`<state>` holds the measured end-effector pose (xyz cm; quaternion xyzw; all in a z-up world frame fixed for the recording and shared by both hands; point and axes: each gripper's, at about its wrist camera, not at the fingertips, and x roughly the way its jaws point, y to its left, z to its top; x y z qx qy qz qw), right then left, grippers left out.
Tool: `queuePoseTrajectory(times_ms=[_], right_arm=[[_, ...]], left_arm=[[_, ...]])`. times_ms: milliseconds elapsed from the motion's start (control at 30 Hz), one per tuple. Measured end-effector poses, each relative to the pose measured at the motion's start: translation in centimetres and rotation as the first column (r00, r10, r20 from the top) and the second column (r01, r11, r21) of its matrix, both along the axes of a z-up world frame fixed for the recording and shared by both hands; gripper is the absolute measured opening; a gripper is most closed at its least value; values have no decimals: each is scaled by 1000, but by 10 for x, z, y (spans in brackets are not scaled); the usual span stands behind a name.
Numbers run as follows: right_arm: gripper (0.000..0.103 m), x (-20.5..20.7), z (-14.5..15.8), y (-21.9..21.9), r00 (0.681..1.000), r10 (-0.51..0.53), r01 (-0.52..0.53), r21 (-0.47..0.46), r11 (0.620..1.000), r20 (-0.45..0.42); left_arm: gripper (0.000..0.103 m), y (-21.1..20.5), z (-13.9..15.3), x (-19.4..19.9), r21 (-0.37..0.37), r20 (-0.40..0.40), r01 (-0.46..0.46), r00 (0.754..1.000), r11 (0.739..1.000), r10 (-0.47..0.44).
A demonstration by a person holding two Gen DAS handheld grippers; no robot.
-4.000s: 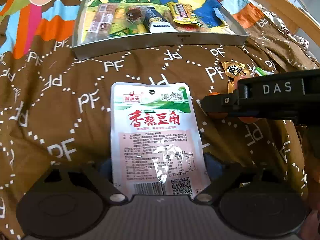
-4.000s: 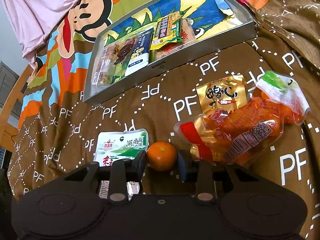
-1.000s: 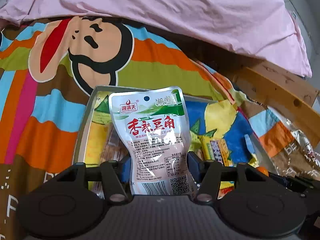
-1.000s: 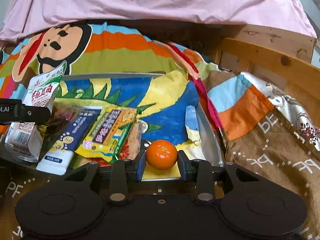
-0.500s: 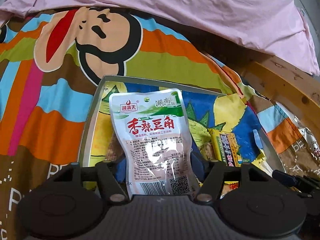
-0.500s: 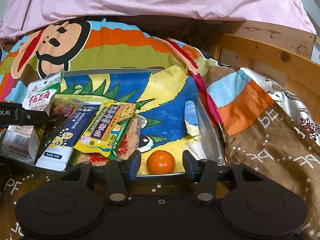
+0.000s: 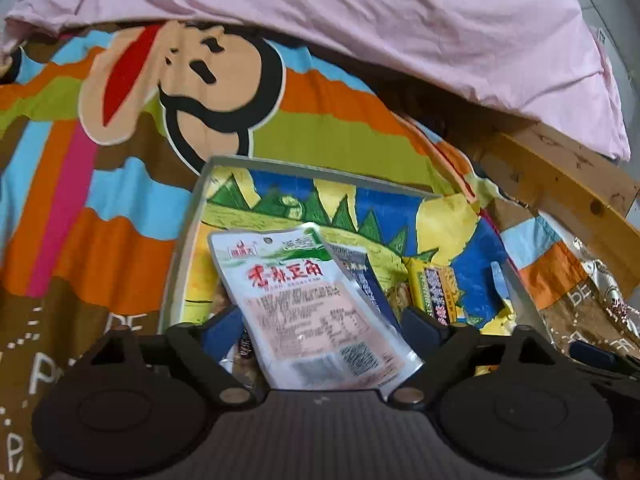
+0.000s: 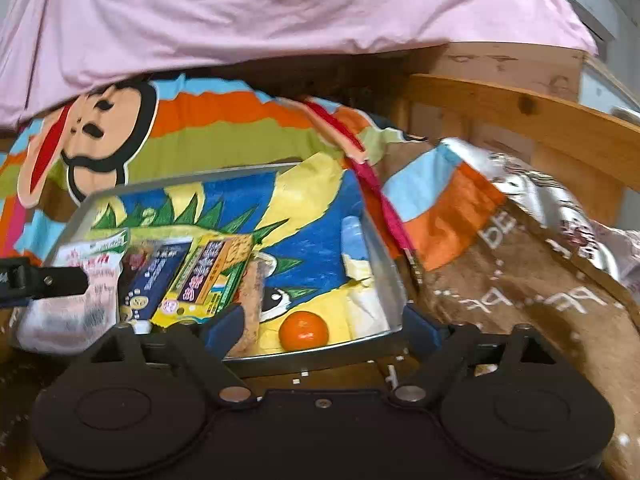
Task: Organize snacks
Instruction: 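Lower the bean packet and the orange into the tray and open both tools, then raise both open tools away from the tray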
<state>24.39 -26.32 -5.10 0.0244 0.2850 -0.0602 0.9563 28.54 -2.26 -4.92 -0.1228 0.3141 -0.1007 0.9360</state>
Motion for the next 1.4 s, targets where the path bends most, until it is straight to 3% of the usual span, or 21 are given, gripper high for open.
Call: queuePoseTrajectory(times_ms=[233,667,933,1167,1400], right_arm=[[102,-33,25,-7,999,-13,11,34,999,39],[102,-120,58,1,997,-17,16,17,1000,77],[102,-171,63,1,998,-59,56,124,991,22],[102,-193,58,11,991,-124,127,56,990,-57],[102,-204,50,20,981,-127,134,39,990,-145]], left_arm=[[102,2,22,-36,42,60,-7,998,999,4],[102,-1,36,-107,101,70,36,997,994,-43],[102,-2,38,-147,124,45,66,996,990,-72],[102,-5,33,-174,150,9,102,994,983,-104],[102,-8,29,-188,195,-39,124,992,973,-119]])
